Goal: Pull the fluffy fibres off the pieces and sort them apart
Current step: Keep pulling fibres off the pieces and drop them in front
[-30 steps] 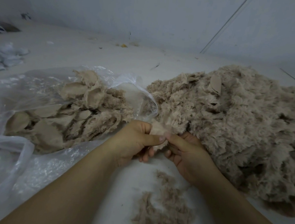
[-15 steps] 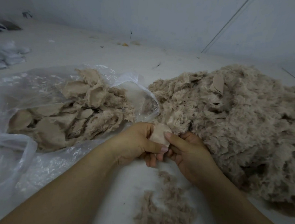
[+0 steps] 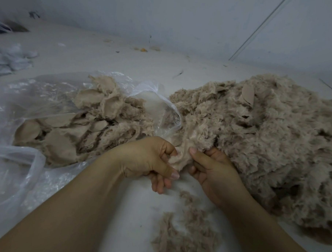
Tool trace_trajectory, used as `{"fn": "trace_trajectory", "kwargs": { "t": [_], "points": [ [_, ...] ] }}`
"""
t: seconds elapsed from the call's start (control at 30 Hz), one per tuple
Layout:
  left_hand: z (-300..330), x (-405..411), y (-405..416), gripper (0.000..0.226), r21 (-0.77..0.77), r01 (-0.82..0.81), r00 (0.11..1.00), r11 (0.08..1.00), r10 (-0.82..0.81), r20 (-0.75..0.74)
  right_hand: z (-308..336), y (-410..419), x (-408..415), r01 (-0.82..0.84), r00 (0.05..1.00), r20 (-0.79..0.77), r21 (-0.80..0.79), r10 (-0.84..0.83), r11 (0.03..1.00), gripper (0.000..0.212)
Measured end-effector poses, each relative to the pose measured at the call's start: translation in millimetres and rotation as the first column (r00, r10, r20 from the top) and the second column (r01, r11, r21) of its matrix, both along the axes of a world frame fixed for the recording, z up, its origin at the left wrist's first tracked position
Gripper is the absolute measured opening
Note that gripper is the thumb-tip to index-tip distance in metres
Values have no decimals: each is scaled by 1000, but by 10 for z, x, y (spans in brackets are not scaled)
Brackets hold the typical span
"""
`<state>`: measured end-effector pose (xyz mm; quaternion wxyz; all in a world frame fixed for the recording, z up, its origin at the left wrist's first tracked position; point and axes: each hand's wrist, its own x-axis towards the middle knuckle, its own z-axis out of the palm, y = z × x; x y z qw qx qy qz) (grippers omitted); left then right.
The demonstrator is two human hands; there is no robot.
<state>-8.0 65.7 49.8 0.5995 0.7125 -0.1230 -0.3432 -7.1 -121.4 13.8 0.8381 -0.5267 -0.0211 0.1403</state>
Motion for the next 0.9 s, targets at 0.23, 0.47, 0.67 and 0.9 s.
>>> {"fn": "trace_trajectory", "kwargs": {
  "t": [0.23, 0.47, 0.67, 0.9],
  "points": [
    [-46, 5, -84, 45, 13, 26, 998, 1000, -27, 51, 17, 5, -3, -8, 1000, -11, 4, 8, 1000, 16],
    [-154, 71, -140, 34, -149, -395, 897, 906, 416, 151, 25, 5, 18, 50, 997, -67, 17, -49, 999, 9],
    [-141, 227, -81, 16, -494, -728, 605, 476, 785, -135, 10, 12, 47, 77, 994, -87, 33, -74, 997, 16],
    [-228, 109, -276, 19, -266, -695, 649, 668, 742, 167, 14, 13, 38, 68, 994, -85, 48, -64, 997, 18]
  ]
}}
